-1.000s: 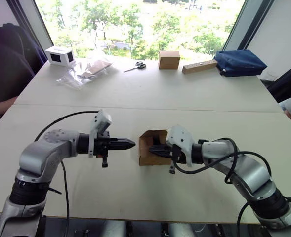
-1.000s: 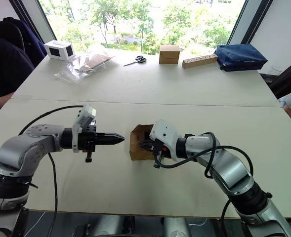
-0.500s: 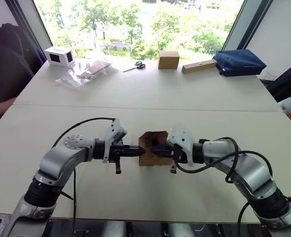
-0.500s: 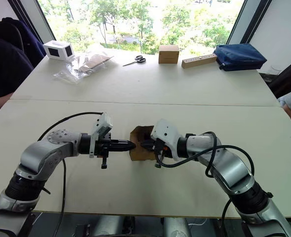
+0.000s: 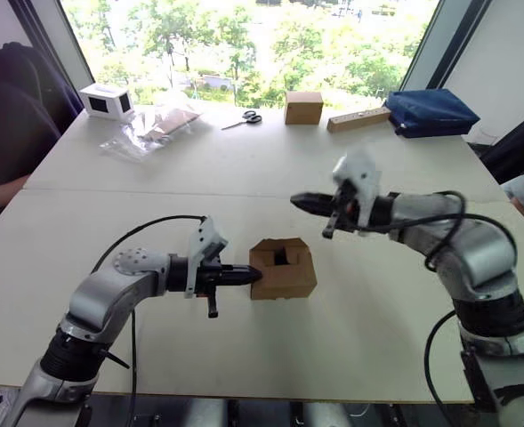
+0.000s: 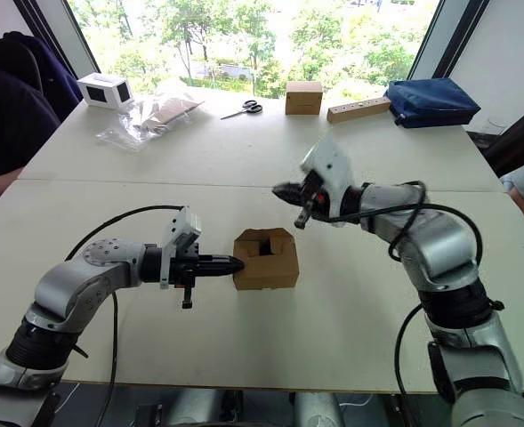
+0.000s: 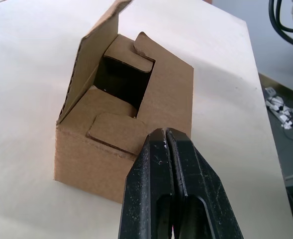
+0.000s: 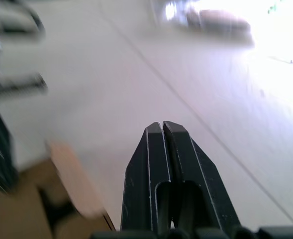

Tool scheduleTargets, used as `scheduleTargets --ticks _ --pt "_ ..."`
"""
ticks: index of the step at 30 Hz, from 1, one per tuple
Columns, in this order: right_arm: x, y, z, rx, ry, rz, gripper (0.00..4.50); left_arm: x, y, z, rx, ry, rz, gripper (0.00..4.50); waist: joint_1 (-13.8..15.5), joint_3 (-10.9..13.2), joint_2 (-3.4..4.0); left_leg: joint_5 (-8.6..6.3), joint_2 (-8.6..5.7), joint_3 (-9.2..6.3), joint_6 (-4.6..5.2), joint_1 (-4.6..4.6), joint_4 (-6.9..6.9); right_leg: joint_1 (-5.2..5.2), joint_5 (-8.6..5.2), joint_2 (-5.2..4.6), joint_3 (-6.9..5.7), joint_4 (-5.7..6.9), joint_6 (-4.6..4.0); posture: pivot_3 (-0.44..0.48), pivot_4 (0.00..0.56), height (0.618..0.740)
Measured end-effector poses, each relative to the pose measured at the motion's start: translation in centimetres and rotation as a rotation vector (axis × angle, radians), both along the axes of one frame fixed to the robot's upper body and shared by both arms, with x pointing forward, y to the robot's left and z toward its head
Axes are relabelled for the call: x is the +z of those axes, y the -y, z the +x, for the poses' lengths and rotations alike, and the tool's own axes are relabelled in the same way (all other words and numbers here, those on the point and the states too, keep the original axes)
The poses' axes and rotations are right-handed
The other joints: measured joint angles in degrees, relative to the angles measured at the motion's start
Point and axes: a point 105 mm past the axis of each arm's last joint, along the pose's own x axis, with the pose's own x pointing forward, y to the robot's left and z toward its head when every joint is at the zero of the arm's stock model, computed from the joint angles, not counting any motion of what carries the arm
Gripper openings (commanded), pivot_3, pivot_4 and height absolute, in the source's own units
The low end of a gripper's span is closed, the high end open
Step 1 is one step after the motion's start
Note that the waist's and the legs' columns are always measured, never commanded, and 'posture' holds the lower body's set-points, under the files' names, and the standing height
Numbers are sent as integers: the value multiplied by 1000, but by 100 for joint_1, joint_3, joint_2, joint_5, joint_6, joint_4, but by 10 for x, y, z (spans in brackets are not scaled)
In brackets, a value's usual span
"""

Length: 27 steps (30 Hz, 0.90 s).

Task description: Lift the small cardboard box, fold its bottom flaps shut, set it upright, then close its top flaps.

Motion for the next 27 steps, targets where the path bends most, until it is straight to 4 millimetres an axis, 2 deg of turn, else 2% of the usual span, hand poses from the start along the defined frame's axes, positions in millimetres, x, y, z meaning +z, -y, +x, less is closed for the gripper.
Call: scheduleTargets --ticks 3,8,15,20,22,25,27 --pt "-14 -8 -8 65 -33 -37 0 -1 0 0 10 6 -3 17 5 1 1 0 1 0 0 -1 -1 0 1 3 -3 -2 2 0 150 740" --pt "-16 -10 -15 102 -33 -53 0 -1 -1 1 20 9 -4 17 11 0 1 0 1 -1 0 0 1 8 4 4 -5 -16 -3 0 150 740" --pt "-22 -12 -37 149 -90 -27 0 0 2 1 23 -3 -21 17 14 0 1 -1 3 -2 1 -1 -1 9 5 2 -6 -20 -4 0 150 740" --pt "-26 -11 -40 135 -102 -25 0 1 0 3 32 -43 -40 17 9 1 1 -1 3 -2 1 -1 -2 7 5 1 -6 -21 -6 0 150 740" --pt "-26 -11 -39 130 -98 -25 0 5 -2 7 53 -67 -81 17 10 1 1 -1 4 -3 1 -2 -2 7 5 2 -6 -21 -6 0 150 740" --pt "-26 -11 -37 121 -90 -23 0 24 0 17 98 -59 -186 17 21 1 0 -1 2 -3 1 -3 -1 7 6 0 -6 -22 -5 0 150 740" --pt "-26 -12 -37 118 -87 -21 0 25 0 21 120 -54 -201 17 14 1 1 -1 1 -2 1 -3 -1 8 6 1 -6 -25 -4 0 150 740"
